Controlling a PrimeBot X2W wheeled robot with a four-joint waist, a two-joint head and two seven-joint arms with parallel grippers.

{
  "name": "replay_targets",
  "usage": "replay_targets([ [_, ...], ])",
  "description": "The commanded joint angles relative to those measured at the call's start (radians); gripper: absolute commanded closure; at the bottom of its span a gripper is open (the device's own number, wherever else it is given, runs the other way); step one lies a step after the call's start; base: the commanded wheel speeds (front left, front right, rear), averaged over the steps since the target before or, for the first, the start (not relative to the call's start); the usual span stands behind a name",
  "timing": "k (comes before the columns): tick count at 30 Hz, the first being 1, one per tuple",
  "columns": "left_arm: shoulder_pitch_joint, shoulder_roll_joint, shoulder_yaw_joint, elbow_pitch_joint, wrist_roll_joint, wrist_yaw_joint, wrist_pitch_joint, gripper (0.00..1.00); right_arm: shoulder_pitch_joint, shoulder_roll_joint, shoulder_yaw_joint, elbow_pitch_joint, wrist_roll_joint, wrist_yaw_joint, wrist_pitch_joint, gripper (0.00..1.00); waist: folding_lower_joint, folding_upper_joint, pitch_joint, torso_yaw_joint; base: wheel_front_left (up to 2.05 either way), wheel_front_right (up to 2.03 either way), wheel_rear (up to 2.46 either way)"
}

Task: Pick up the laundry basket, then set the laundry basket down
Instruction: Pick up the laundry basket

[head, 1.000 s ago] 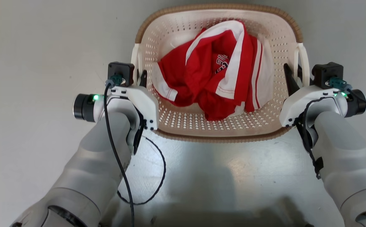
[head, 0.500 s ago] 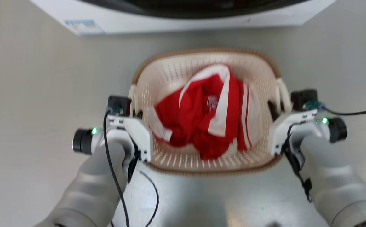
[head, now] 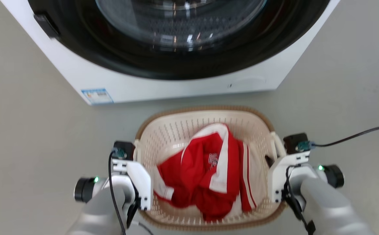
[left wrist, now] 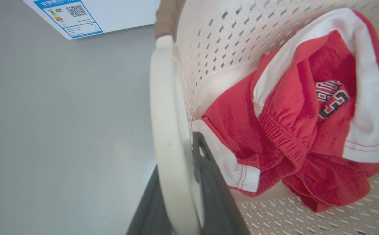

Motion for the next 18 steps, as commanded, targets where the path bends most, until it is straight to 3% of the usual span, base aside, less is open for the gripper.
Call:
replay_targets([
  [1, 0.009, 0.023, -0.002, -0.008, 0.000, -0.016, 0.011, 1.00, 0.056, 0.016, 0.068, -0.035, 0.020, 0.017, 0.028, 1.00, 0.0000, 0.0000, -0.081, -0.015, 0.00, 0.00, 0.00],
  [18, 0.144, 0.023, -0.038, -0.011, -0.044, -0.052, 0.105, 1.00, 0.156, 0.011, 0.266, -0.094, 0.220, 0.017, 0.169, 1.00, 0.0000, 0.0000, -0.288, -0.015, 0.00, 0.00, 0.00],
])
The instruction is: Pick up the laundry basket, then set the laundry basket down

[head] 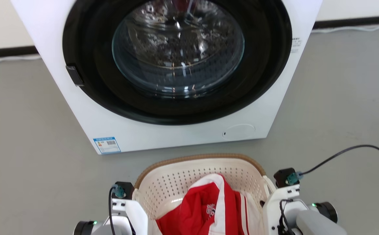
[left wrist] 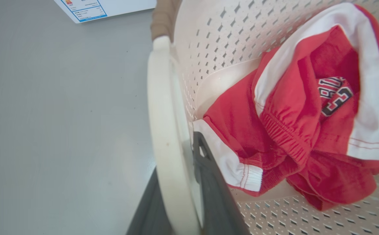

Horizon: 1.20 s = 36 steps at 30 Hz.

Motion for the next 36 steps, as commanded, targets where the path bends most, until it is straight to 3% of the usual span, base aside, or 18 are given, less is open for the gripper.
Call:
replay_targets([
  [1, -0.018, 0.015, 0.003, -0.022, 0.003, -0.018, -0.008, 1.00, 0.018, 0.019, 0.044, -0.035, 0.000, 0.026, 0.011, 1.00, 0.0000, 0.0000, -0.024, 0.005, 0.00, 0.00, 0.00],
  [36, -0.008, 0.015, -0.030, -0.009, -0.024, -0.021, -0.013, 1.00, 0.022, -0.012, 0.249, -0.036, 0.207, 0.026, 0.014, 1.00, 0.0000, 0.0000, -0.053, 0.002, 0.00, 0.00, 0.00],
])
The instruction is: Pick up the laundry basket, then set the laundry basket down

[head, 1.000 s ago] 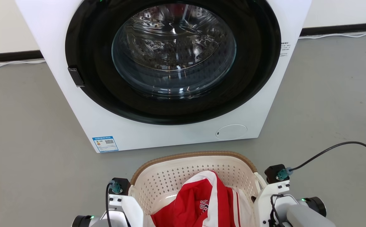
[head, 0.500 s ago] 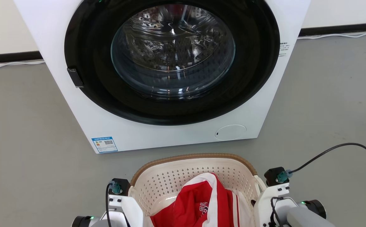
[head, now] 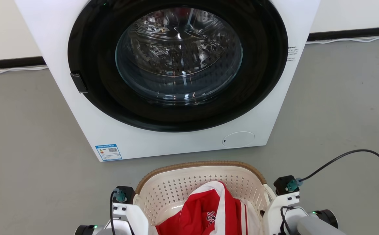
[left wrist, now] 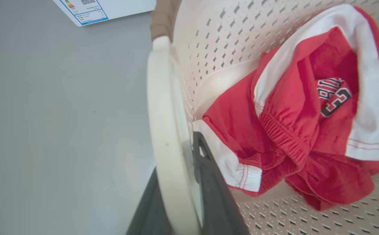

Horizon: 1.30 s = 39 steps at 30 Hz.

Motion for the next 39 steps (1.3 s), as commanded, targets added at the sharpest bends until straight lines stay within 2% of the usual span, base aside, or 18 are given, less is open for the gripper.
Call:
replay_targets([
  [1, -0.028, 0.014, 0.007, -0.015, -0.002, -0.013, -0.025, 1.00, 0.005, 0.022, 0.036, -0.021, -0.007, 0.027, 0.002, 1.00, 0.0000, 0.0000, -0.001, 0.000, 0.00, 0.00, 0.00],
  [39, -0.025, 0.016, -0.004, -0.008, -0.022, -0.016, -0.020, 1.00, -0.021, 0.015, 0.155, 0.003, 0.120, 0.027, -0.017, 1.00, 0.0000, 0.0000, -0.014, 0.006, 0.00, 0.00, 0.00],
])
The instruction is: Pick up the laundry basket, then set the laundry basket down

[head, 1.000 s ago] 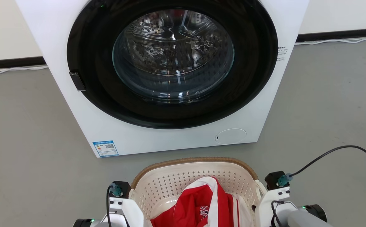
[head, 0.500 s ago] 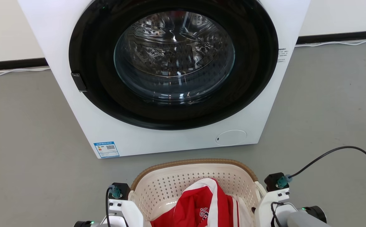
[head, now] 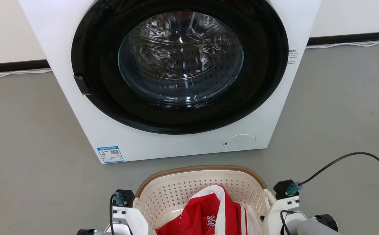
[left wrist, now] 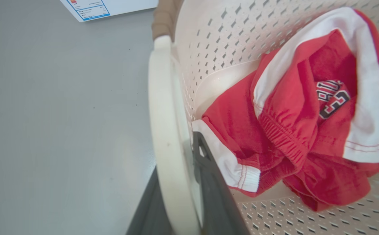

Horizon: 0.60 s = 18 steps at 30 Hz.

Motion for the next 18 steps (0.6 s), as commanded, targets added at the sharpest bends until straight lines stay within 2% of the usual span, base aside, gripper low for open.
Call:
replay_targets([
  [1, -0.039, 0.016, 0.009, -0.012, 0.003, -0.015, -0.018, 1.00, -0.015, 0.015, 0.033, -0.020, 0.000, 0.027, -0.007, 1.00, 0.0001, 0.0000, 0.001, 0.001, 0.00, 0.00, 0.00],
  [18, -0.040, 0.017, 0.003, -0.011, -0.003, -0.014, -0.018, 1.00, -0.026, 0.014, 0.073, -0.018, 0.038, 0.027, -0.019, 1.00, 0.0001, 0.0000, 0.004, -0.003, 0.00, 0.00, 0.00],
])
